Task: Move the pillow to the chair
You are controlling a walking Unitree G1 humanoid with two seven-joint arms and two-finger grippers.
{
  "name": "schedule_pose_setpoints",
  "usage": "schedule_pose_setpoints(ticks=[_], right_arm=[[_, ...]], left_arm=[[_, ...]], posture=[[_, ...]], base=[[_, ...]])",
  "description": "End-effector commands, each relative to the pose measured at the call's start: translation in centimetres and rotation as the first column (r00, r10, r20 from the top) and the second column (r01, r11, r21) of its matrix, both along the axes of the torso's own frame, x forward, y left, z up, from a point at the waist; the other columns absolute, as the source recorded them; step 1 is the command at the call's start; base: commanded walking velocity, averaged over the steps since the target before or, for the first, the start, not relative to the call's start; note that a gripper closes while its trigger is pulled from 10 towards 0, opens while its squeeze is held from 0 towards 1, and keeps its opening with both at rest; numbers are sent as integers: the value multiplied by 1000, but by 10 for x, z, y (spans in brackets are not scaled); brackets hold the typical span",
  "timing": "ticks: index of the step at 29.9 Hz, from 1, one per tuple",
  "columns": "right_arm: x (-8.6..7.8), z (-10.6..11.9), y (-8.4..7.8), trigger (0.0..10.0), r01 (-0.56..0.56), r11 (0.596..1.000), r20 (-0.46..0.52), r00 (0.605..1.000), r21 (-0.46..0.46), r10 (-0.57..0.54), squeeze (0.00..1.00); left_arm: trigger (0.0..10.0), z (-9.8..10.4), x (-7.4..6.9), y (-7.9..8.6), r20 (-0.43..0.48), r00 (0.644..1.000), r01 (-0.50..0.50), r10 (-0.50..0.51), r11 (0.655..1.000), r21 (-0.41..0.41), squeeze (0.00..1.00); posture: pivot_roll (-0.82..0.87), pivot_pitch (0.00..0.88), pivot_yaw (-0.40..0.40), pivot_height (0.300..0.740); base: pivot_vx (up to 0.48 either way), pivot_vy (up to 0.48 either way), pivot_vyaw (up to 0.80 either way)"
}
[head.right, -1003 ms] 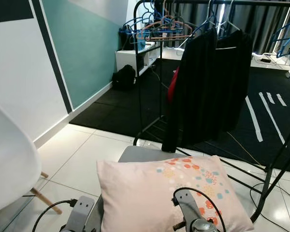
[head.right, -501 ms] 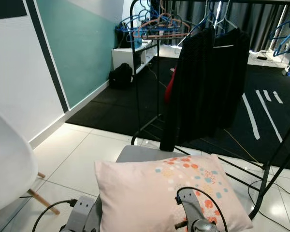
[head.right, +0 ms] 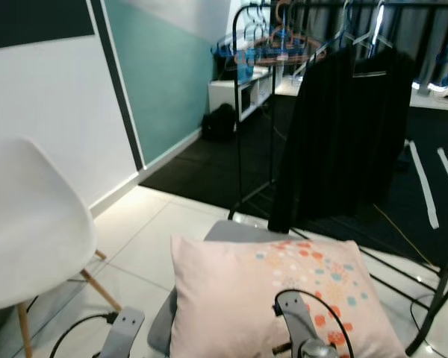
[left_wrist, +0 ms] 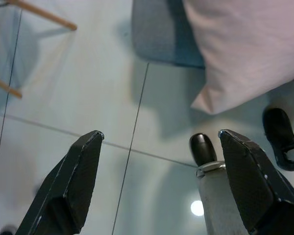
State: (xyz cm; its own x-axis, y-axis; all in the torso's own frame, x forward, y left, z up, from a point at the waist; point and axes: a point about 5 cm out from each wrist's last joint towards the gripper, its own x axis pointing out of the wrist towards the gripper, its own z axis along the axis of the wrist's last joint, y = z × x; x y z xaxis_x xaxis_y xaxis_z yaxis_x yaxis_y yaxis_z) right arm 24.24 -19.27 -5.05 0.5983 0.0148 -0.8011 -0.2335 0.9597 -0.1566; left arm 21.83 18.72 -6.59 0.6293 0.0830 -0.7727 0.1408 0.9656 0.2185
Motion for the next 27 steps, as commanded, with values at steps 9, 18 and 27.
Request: schedule_pose_setpoints(ticks=[9, 18, 27], right_arm=[[-3, -2, 4, 10000, 66, 995, 5, 998, 77, -66, 0], [-8, -6, 8, 10000, 210, 953, -28, 978, 217, -209, 0], [-11, -8, 9, 10000, 202, 951, -51, 979, 234, -196, 0]], left_arm=[[10000, 2, 3, 0, 11, 1000, -4, 4, 1000, 7, 0], [10000, 2, 2, 1, 18, 1000, -22, 22, 1000, 18, 0], [10000, 1, 1, 2, 19, 1000, -21, 20, 999, 26, 0]], posture=[[-137, 0, -38, 740], [-139, 0, -33, 700], [-134, 3, -36, 660]], base=[[0, 0, 0], [0, 0, 0], [0, 0, 0]])
